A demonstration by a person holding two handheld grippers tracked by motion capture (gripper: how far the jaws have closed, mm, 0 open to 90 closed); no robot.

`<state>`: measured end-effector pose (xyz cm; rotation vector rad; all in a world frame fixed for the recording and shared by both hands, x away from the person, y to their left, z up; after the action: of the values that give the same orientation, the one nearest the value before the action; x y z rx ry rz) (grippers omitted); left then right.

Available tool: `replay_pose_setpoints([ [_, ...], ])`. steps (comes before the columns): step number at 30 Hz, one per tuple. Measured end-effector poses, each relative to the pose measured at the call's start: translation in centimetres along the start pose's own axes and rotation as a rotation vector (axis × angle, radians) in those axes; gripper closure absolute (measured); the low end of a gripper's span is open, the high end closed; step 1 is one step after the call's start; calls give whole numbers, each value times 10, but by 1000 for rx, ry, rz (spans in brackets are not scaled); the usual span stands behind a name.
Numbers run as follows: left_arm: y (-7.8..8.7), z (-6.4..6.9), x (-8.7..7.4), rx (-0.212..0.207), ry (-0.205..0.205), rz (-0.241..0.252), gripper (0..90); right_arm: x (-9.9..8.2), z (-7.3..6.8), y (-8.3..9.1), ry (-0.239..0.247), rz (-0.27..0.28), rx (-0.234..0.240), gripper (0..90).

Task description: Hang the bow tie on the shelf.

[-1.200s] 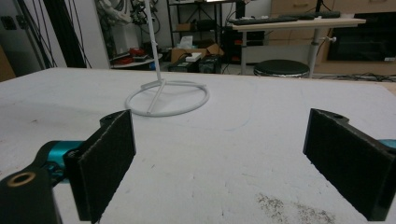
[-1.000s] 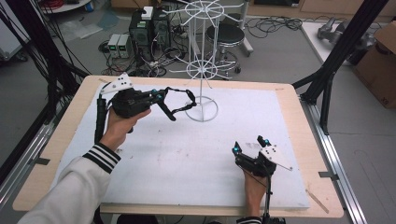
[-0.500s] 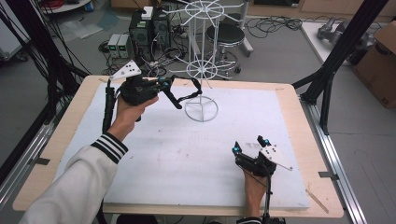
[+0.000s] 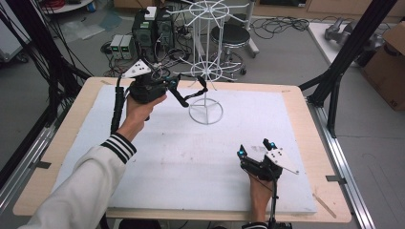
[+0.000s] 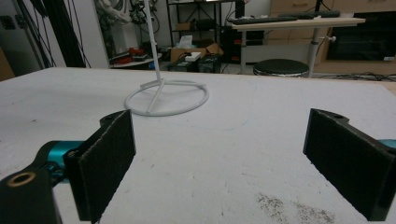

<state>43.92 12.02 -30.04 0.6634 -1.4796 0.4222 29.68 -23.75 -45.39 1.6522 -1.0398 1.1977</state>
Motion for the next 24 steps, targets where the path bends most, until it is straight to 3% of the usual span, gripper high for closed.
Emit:
replay_pose_setpoints([
  [6,-12,1,-8,17,2,-26,886,0,0,1,-13,-4,0,82],
  [13,-14,1,-21,50,12,-43,886,0,1,0,-14,4,0,82],
  [24,-16,5,-31,28,13,-67,865,0,1,0,-17,-1,2,82],
])
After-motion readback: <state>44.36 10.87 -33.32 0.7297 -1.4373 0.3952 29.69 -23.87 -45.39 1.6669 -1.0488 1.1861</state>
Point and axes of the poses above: each handheld gripper's, and its own axes: y roughly backward along the jaws, x roughly out of its top, z roughly to its right, the point moved 2 cm from there along -y, roughly forward along the jaws, and after that the axes turned 8 degrees about -y, right-handed, at the moved point
